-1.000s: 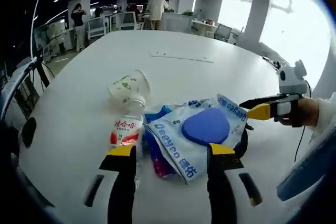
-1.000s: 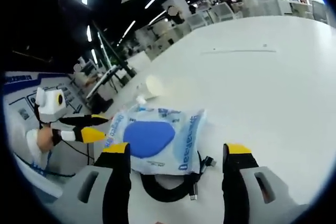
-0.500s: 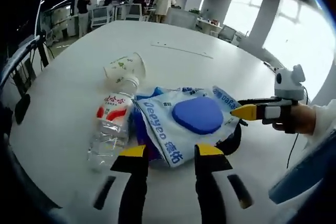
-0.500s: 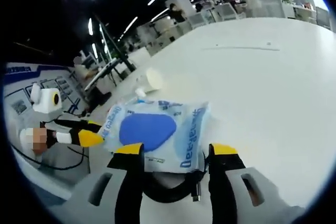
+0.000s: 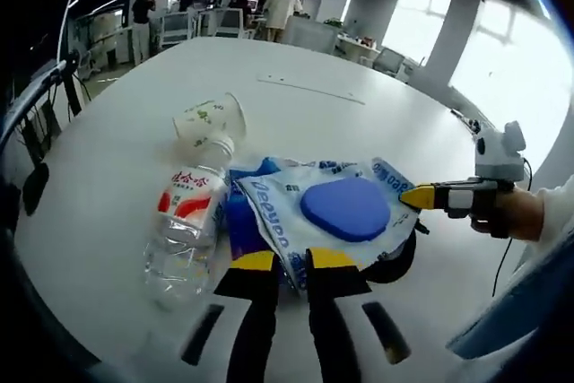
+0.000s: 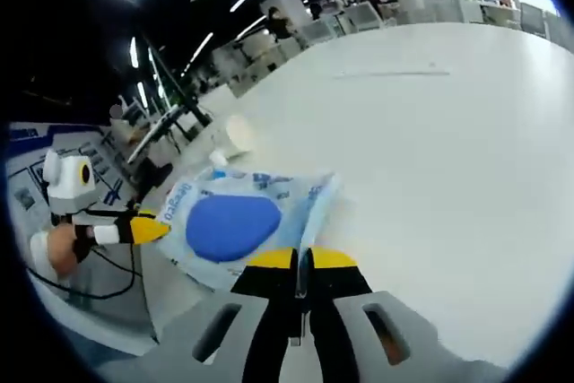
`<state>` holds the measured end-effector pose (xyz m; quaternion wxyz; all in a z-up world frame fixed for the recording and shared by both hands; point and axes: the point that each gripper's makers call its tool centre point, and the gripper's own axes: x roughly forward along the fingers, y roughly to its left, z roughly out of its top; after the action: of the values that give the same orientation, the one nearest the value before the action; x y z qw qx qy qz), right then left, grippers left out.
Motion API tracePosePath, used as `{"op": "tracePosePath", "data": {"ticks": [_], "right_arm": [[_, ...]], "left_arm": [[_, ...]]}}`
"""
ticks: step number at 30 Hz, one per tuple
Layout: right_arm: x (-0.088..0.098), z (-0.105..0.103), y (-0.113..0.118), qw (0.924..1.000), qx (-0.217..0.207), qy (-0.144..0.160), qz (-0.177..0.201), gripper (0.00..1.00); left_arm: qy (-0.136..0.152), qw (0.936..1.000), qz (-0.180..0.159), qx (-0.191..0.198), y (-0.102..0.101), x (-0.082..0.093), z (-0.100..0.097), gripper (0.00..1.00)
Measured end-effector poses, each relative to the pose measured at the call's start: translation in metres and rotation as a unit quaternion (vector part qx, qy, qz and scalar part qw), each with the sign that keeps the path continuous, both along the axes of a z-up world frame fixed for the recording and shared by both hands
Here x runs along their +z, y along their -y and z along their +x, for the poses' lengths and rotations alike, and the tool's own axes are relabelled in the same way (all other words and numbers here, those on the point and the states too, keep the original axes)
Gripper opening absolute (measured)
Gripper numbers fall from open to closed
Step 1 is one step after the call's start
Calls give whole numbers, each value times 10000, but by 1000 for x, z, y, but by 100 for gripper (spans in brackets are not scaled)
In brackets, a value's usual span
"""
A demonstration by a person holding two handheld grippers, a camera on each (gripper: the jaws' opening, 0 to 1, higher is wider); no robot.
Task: Arrange the tabletop items into an orderly group along one side of the table until the central work area is clear of visible clutter.
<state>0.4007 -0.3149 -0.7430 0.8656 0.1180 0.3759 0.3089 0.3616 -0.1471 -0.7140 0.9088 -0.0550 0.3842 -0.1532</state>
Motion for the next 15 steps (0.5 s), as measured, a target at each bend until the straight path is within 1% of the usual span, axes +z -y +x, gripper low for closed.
{"op": "tracePosePath", "data": {"ticks": [1, 4, 6, 9, 12, 15], "right_arm": [[1, 0, 1, 10000, 23, 36, -45, 0], [7, -3, 3, 10000, 16, 65, -10, 0], [16, -3, 4, 9999, -21, 136, 88, 0], [31, -1, 7, 9993, -90, 339, 136, 0], [38, -1, 10, 9990, -173, 389, 162, 0], [47, -3, 13, 9982, -212, 543, 102, 0]], "left_arm": [[17, 10000, -12, 5, 0, 1, 0, 4], [115, 9999, -3, 3, 0, 5, 2, 3], [184, 9998, 44, -37, 2, 8, 3, 3], [293, 9995, 24, -71, 3, 12, 5, 2], [375, 9992, 13, -113, 5, 15, 7, 2], [450, 9986, 54, -281, 9, 19, 9, 2]]}}
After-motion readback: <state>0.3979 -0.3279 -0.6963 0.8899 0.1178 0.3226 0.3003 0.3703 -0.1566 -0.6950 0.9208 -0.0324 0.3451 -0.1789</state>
